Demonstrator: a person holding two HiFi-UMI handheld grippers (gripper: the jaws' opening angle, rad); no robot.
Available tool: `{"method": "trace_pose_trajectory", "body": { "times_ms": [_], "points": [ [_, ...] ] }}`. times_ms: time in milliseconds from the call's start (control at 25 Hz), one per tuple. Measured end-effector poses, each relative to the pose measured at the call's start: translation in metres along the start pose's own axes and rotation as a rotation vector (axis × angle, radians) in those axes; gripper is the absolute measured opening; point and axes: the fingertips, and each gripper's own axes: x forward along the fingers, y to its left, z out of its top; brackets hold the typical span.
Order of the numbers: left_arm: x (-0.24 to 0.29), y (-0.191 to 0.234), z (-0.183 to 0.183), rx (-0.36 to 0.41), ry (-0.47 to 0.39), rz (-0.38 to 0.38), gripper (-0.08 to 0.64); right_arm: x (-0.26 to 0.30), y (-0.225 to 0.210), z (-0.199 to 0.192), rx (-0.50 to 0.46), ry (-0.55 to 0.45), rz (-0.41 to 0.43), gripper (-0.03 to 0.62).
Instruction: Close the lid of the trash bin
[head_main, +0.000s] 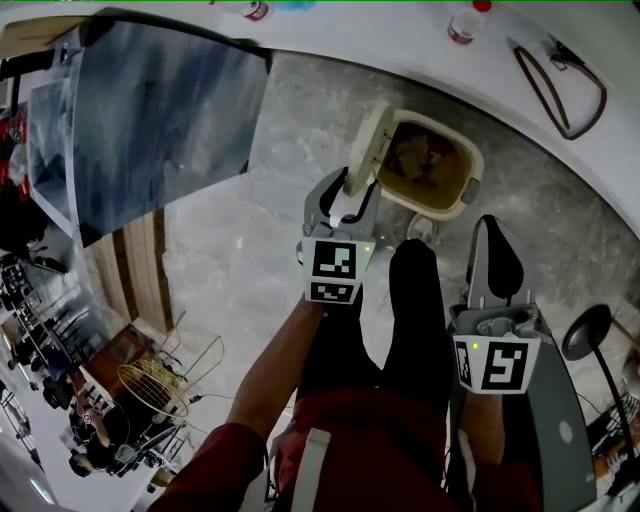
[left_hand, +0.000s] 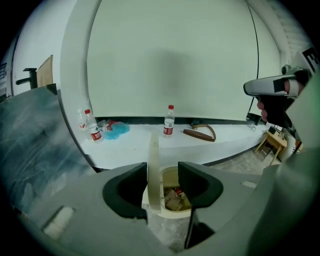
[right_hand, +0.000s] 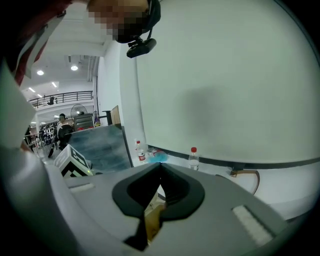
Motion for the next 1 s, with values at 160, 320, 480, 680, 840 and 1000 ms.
{"method": "trace_pose_trajectory", "body": {
  "times_ms": [160, 320, 480, 680, 840, 1000],
  "points": [
    [0.000, -0.002, -0.002, 0.005, 0.004, 0.005, 0.201, -0.002, -0.006, -0.003, 0.003, -0.002, -0.008, 0.000],
    [0.001, -0.008, -0.002, 0.014, 0.008, -0.002, 0.201, -0.004, -0.012, -0.007, 0.006, 0.001, -0.021, 0.000],
    [0.003, -0.024, -0.001, 0.019, 0.018, -0.039, 0.201, -0.008, -0.020, -0.012, 0.014, 0.012, -0.040, 0.000],
    [0.011, -0.067, -0.005, 0.037, 0.034, -0.129, 0.201, -0.015, -0.035, -0.018, 0.031, 0.022, -0.076, 0.000],
    [0.022, -0.103, -0.013, 0.065, 0.070, -0.199, 0.201, -0.021, -0.050, -0.026, 0.044, 0.031, -0.103, 0.000],
    [0.032, -0.127, -0.022, 0.067, 0.098, -0.246, 0.201, -0.027, -0.065, -0.038, 0.061, 0.044, -0.128, 0.000]
  ]
}}
